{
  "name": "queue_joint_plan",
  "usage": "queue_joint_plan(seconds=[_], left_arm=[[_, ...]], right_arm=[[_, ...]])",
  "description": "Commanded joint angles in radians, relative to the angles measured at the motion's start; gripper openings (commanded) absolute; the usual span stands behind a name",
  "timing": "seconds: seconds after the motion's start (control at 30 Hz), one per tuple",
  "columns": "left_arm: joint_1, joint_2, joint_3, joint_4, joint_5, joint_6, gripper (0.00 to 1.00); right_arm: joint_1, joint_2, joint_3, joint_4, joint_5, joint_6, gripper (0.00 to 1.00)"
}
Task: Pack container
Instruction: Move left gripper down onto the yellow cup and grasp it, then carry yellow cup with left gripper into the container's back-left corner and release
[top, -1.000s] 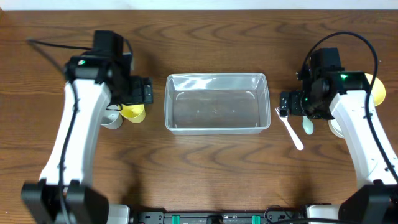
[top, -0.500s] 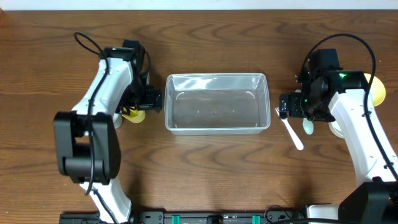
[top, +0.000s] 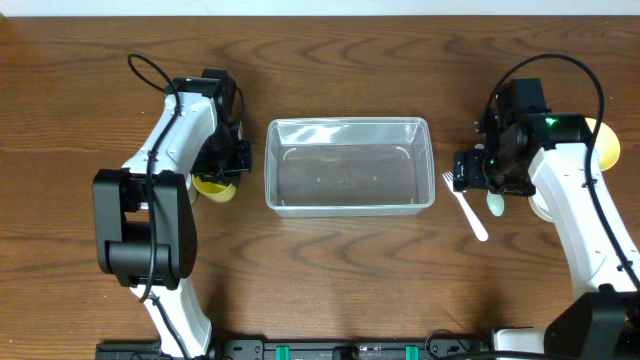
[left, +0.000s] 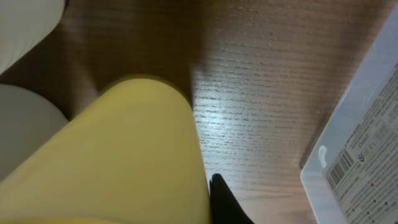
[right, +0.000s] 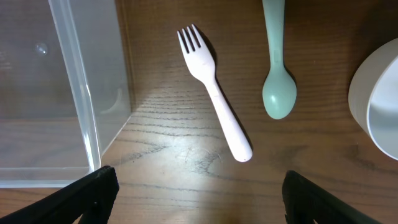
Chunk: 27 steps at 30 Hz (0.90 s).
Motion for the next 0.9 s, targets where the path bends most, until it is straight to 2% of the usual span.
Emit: queue_joint_plan(seconds=[0.0,0.3,0.63,0.87], left_arm=[[-0.006,-0.007,0.013,-0.003,0.000,0.001,0.06],[-0.080,-0.113,0.079,-0.054,-0.001,0.001,0.06],[-0.277,-0.355,0.244,-0.057,-0.016,-0.022,0.06],[-0.397,-0.289,0.242,0.010,-0.022,-0.040,0.06]], right_arm=[[-0.011,0.004,0.013,-0.001,-0.003,0.008,0.86],[-0.011,0.004,0.013,-0.002,0.005,0.008,0.86],[-0.011,0.004,0.013,-0.002,0.024,0.008,0.88],[-0.011,0.004,0.011,-0.002,0.023,0.008,0.88]])
